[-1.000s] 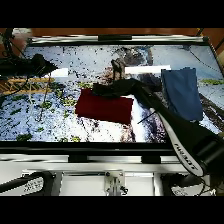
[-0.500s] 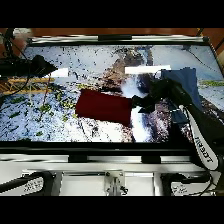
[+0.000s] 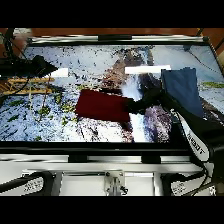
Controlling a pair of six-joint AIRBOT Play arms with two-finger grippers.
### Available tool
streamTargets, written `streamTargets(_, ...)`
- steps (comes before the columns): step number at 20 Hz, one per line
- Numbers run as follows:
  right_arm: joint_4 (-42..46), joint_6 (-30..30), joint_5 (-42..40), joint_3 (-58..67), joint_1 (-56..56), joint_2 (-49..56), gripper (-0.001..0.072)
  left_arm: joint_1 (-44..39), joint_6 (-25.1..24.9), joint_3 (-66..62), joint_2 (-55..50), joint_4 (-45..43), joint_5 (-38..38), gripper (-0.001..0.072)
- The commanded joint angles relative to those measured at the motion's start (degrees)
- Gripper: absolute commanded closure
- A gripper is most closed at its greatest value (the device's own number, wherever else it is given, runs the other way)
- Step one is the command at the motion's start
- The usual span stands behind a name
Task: Fold the shirts.
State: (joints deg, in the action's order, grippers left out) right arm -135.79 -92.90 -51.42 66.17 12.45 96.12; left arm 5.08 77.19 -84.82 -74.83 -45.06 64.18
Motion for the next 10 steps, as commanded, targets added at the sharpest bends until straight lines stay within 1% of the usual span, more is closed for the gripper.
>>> streamTargets(1, -3.0, -3.3, 0.8, 2.6, -0.3, 0.3, 0.0645, 0.0, 0.0, 0.0, 0.0, 0.0, 0.0, 0.0669)
streamTargets(2, -3.8, -6.8, -2.2, 5.8, -1.0, 0.2, 0.0645, 0.0, 0.0, 0.0, 0.0, 0.0, 0.0, 0.0669)
streamTargets(3, -4.4, -8.5, -5.2, 9.4, -2.0, 0.0, 0.0644, 0.0, 0.0, 0.0, 0.0, 0.0, 0.0, 0.0669)
streamTargets(5, -6.2, -8.3, -9.4, 18.4, -4.7, -1.2, 0.0644, 0.0, 0.0, 0.0, 0.0, 0.0, 0.0, 0.0669)
streamTargets(7, -8.5, -3.3, -10.7, 27.5, -7.8, -2.5, 0.0644, 0.0, 0.0, 0.0, 0.0, 0.0, 0.0, 0.0669)
streamTargets(10, -8.6, 3.6, -10.4, 40.0, -12.8, -3.5, 0.0645, 0.0, 0.0, 0.0, 0.0, 0.0, 0.0, 0.0669)
